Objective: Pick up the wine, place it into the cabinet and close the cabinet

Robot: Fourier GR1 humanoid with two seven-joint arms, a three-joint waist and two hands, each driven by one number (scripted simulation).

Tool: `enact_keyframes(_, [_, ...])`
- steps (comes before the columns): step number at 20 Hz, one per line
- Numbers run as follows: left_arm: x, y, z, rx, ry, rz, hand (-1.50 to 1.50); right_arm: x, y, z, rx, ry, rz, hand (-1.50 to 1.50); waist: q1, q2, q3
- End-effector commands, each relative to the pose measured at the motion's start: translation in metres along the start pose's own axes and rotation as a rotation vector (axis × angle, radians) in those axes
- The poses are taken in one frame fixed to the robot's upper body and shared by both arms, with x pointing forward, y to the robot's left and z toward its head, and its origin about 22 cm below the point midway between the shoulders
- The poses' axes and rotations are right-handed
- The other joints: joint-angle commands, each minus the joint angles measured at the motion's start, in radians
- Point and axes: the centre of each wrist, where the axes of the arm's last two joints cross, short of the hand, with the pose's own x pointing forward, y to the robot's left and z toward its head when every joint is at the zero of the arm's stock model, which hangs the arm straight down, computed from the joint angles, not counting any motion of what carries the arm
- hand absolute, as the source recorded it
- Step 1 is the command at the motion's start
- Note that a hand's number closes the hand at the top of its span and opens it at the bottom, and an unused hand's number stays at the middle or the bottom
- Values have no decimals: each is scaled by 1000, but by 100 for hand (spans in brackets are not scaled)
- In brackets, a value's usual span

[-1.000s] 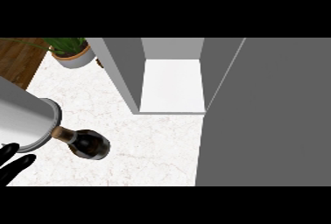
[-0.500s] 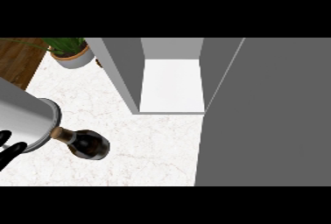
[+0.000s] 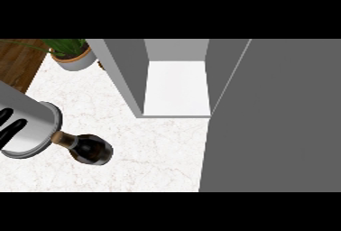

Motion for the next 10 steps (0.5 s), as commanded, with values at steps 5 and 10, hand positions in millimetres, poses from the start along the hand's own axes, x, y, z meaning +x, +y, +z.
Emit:
enact_keyframes(5, [-8,42,-13,115,0,-82,-150,26,2,20,26,-22,6,-150,-6,0,0])
enact_keyframes(10, [-52,60,6,118,51,-83,-150,6,2,18,15,-28,-4,-150,0,0,0])
